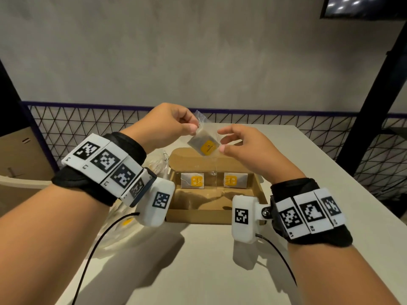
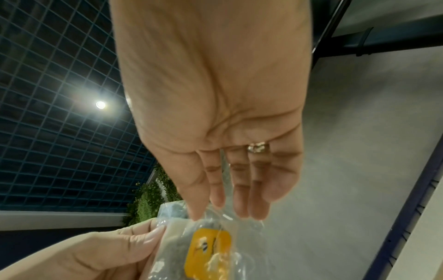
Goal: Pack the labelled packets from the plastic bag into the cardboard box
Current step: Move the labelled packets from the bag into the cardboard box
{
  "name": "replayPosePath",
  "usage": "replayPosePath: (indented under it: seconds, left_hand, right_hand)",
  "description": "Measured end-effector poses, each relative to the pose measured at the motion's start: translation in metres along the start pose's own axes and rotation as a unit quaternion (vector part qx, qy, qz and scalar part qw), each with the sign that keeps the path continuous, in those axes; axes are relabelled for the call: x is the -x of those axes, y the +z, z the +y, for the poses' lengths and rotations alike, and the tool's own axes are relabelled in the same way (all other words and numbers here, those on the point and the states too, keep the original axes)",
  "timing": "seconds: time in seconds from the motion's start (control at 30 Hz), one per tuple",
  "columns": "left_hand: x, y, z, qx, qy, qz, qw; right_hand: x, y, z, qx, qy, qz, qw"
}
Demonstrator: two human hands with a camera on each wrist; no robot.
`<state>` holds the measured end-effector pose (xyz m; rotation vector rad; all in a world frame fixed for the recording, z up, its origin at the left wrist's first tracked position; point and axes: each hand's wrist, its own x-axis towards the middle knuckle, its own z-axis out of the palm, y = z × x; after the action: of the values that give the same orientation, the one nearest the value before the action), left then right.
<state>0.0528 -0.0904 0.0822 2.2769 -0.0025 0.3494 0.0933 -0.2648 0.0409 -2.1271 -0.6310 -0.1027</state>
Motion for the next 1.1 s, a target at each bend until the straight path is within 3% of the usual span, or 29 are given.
replayPosePath:
  seconds: [0.17,0.37,0.5,0.67,0.9,1.1]
  left_hand:
    - [0.000,0.007,0.003,0.035,0.008,-0.005,0.999]
    - [0.001,0.016,0.006,0.032,0.032,-0.028,0.999]
    - [0.000,0.021,0.007,0.030,0.047,-0.010,0.998]
    - [0.002,0.021,0.004,0.037,0.028,-0.062,0.997]
    - [-0.001,0.020,-0.003,0.110,0.009,0.002,0.994]
    - [0.000,0.020,-0.009,0.169,-0.015,0.005,0.986]
  right_hand:
    - [-0.001,-0.004,0.002,0.008,-0.026,0.045,0.999]
    - [-0.002,-0.003,0.000,-0.018,-0.056,0.049,0.997]
    - [-0.002,-0.004,0.000,-0.047,-0.045,0.062,0.996]
    - [-0.001,-0.007,0.000,-0.083,-0.050,0.079,0.992]
    - [0.000,-0.008,0.002,-0.067,-0.037,0.021,0.997]
    - [0.000,-0.009,0.002,-0.071,-0.052,0.032,0.996]
